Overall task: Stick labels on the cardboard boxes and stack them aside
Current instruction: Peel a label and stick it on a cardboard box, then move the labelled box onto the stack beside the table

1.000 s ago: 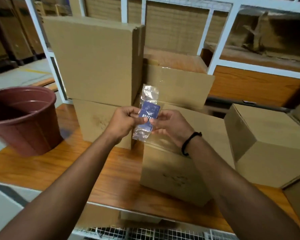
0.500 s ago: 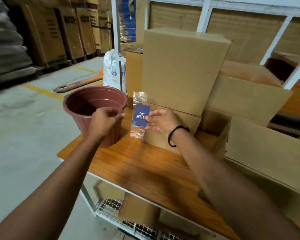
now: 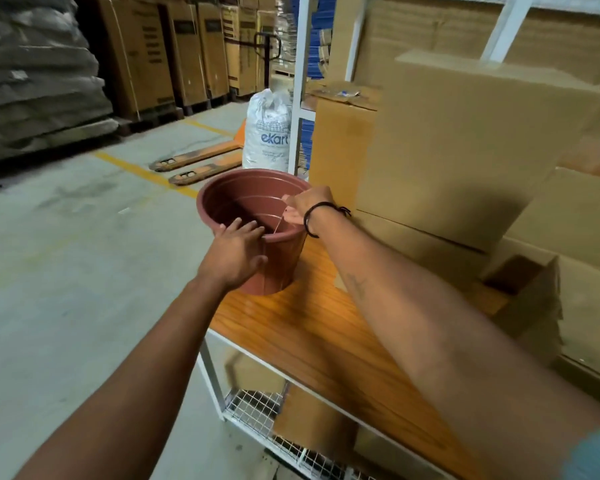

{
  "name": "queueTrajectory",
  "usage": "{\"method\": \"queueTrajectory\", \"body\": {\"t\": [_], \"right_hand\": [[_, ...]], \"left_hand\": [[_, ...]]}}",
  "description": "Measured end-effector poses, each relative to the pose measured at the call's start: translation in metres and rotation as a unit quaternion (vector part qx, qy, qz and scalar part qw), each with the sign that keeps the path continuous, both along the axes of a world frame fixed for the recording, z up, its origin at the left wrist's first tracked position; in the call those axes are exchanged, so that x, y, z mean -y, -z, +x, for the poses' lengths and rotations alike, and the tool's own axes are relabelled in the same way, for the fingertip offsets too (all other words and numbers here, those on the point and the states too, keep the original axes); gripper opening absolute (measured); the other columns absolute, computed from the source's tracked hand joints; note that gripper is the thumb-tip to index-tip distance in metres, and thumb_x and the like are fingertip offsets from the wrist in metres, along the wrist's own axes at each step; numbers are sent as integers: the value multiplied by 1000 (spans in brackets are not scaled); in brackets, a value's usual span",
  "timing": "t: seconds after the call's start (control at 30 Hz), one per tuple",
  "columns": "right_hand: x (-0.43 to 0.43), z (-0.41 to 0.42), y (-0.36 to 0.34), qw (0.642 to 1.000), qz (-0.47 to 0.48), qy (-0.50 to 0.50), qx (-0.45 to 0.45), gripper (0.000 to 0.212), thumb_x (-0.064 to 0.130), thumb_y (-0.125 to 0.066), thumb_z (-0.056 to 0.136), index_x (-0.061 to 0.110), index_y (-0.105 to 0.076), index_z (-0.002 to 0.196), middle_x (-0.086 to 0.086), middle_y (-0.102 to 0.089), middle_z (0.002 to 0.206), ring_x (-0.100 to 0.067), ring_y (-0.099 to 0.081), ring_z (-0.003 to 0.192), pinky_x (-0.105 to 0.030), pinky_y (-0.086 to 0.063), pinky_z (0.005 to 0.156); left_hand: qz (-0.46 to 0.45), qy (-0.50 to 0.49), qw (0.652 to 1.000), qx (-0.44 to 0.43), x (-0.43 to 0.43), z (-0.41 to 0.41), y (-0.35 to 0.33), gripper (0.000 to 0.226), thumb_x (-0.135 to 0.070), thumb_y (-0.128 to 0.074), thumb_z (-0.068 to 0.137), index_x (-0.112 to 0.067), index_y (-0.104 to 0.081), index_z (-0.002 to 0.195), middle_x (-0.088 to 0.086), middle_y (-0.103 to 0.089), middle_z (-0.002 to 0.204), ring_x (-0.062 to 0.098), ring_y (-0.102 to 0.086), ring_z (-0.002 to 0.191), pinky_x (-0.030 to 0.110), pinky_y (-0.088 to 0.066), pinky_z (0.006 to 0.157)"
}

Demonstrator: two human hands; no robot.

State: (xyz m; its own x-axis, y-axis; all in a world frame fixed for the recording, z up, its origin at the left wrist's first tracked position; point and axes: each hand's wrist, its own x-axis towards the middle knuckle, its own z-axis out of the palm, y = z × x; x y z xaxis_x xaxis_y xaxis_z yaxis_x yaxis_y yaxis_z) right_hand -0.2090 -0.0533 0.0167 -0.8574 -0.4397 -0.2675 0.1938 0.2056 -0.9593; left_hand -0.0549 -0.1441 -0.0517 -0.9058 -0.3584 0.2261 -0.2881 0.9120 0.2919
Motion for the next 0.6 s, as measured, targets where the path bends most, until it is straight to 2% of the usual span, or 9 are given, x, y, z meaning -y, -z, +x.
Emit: {"method": "queueTrajectory", "body": {"t": [0.07, 0.1, 0.23, 0.3, 0.43, 0.53, 0.6], "right_hand": [[0, 4, -1, 998, -38, 11, 44, 40, 1, -68, 86, -11, -51, 121, -25, -66, 106, -29, -68, 85, -33, -59, 57], [-1, 3, 1, 998, -49, 11, 49, 39, 0, -67, 87, -14, -51, 120, -25, -66, 101, -29, -68, 83, -30, -58, 54], [-28, 1, 4, 995, -86, 9, 55, 23, 0, -67, 87, -9, -57, 105, -25, -64, 109, -29, -68, 86, -29, -57, 65], [-49, 1, 5, 994, -99, 8, 50, 21, 0, -68, 87, -8, -57, 103, -25, -64, 107, -29, -67, 88, -31, -57, 73], [-109, 10, 7, 994, -84, 60, -38, 27, -1, -67, 86, -9, -60, 111, -21, -66, 102, -27, -68, 87, -27, -59, 74], [-173, 19, 14, 985, -76, 117, -103, 12, 1, -66, 87, 1, -65, 99, -17, -68, 101, -22, -69, 86, -29, -58, 78], [-221, 27, 18, 975, -34, 152, -158, 12, 6, -68, 87, 6, -68, 100, -10, -69, 99, -17, -69, 86, -29, -58, 80]], "left_hand": [[-33, 1, 999, 4, -1, 1, -1, 66, -38, -63, 92, -19, -39, 150, 5, -31, 159, 32, -19, 149, 49, -13, 119], [-44, 2, 999, 1, -2, 2, -1, 65, -39, -62, 92, -20, -39, 150, 5, -31, 159, 32, -19, 149, 49, -13, 120], [-55, 0, 998, -29, -11, -3, -3, 60, -40, -58, 95, -20, -42, 148, 5, -35, 157, 30, -20, 149, 51, -8, 120], [-39, 27, 997, -64, -23, -10, -2, 57, -36, -59, 95, -17, -45, 146, 8, -38, 156, 29, -21, 149, 49, -5, 120], [39, 102, 988, -105, -60, -31, 1, 54, -33, -60, 94, -11, -49, 143, 11, -42, 153, 26, -25, 148, 40, -4, 121], [111, 153, 978, -90, -109, -46, 9, 56, -31, -65, 94, -12, -49, 144, 10, -41, 153, 22, -23, 148, 35, -5, 121], [149, 200, 966, -69, -151, -52, 12, 57, -33, -64, 94, -14, -47, 145, 8, -40, 154, 20, -24, 148, 27, -6, 119]]}}
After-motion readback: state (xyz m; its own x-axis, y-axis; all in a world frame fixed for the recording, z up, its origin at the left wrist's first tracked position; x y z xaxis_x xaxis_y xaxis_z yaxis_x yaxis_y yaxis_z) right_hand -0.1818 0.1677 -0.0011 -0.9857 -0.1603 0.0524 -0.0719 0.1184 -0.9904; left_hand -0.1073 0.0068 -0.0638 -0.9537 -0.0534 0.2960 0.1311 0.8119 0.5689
